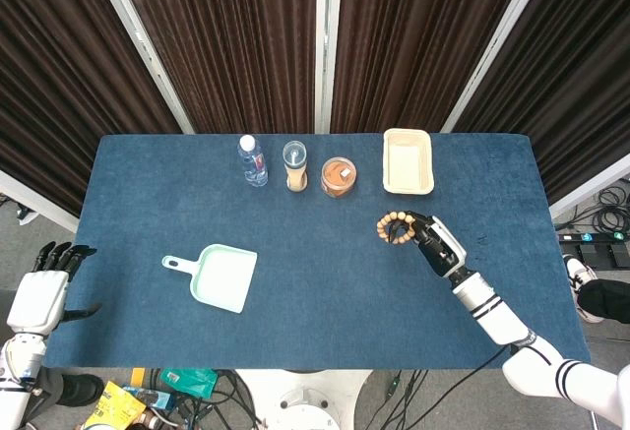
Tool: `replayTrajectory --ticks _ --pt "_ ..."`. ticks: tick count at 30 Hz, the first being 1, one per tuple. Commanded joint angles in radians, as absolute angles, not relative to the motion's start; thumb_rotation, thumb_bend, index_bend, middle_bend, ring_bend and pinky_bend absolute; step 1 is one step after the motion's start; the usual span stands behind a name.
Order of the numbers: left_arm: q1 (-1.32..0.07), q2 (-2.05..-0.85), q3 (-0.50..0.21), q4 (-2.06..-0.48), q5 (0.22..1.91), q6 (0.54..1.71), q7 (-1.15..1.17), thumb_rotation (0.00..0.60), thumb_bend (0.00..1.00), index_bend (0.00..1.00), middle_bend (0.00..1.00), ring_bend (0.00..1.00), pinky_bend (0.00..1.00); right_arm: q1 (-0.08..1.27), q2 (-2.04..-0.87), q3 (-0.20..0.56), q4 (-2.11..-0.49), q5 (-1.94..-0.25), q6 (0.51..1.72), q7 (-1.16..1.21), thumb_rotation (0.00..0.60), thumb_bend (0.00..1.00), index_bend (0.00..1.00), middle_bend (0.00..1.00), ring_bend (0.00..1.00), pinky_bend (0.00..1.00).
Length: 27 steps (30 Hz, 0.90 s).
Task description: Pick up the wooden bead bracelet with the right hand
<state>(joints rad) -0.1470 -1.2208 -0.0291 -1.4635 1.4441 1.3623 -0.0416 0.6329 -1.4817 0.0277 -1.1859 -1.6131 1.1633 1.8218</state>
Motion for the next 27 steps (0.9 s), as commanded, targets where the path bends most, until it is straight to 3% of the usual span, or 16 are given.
replayTrajectory --ticks 1,11,16,17,19,20,21,24,27 --pt "-0.147 -1.220 -0.029 -1.465 1.444 1.361 -0.040 0.600 0.00 0.19 0.17 0.07 0.02 0.634 -1.483 0.023 -1.180 -1.621 1.170 1.832 0.282 1.00 0.45 0.54 0.21 0.00" --pt "-0.148 -1.218 -0.030 -1.470 1.443 1.361 -0.037 0.600 0.00 0.19 0.17 0.07 0.02 0.640 -1.481 0.006 -1.157 -1.643 1.189 1.862 0.271 1.00 0.38 0.50 0.18 0.00" --pt "-0.148 -1.220 -0.030 -1.468 1.444 1.362 -0.040 0.600 0.00 0.19 0.17 0.07 0.02 0.642 -1.482 -0.002 -1.147 -1.649 1.196 1.862 0.212 1.00 0.32 0.48 0.17 0.00" --pt "-0.148 -1.220 -0.031 -1.468 1.444 1.363 -0.040 0.600 0.00 0.19 0.17 0.07 0.02 0.644 -1.481 -0.004 -1.147 -1.650 1.193 1.859 0.209 0.95 0.30 0.47 0.16 0.00" --pt "-0.148 -1.220 -0.031 -1.467 1.445 1.364 -0.041 0.600 0.00 0.19 0.17 0.07 0.02 0.646 -1.477 -0.007 -1.150 -1.651 1.192 1.862 0.208 0.74 0.28 0.46 0.16 0.00" --pt "-0.148 -1.221 -0.031 -1.466 1.445 1.365 -0.042 0.600 0.00 0.19 0.17 0.07 0.02 0.647 -1.474 -0.008 -1.151 -1.651 1.191 1.863 0.204 0.54 0.28 0.46 0.15 0.00" --pt "-0.148 -1.221 -0.031 -1.465 1.445 1.364 -0.043 0.600 0.00 0.19 0.17 0.07 0.02 0.648 -1.472 -0.009 -1.153 -1.651 1.190 1.862 0.196 0.41 0.27 0.46 0.15 0.00" --pt "-0.148 -1.223 -0.030 -1.463 1.446 1.365 -0.046 0.600 0.00 0.19 0.17 0.07 0.02 0.648 -1.463 -0.015 -1.160 -1.654 1.195 1.866 0.150 0.11 0.26 0.46 0.15 0.00" --pt "-0.147 -1.223 -0.030 -1.461 1.450 1.368 -0.049 0.600 0.00 0.19 0.17 0.07 0.02 0.643 -1.453 -0.022 -1.170 -1.660 1.207 1.877 0.102 0.01 0.26 0.45 0.14 0.00"
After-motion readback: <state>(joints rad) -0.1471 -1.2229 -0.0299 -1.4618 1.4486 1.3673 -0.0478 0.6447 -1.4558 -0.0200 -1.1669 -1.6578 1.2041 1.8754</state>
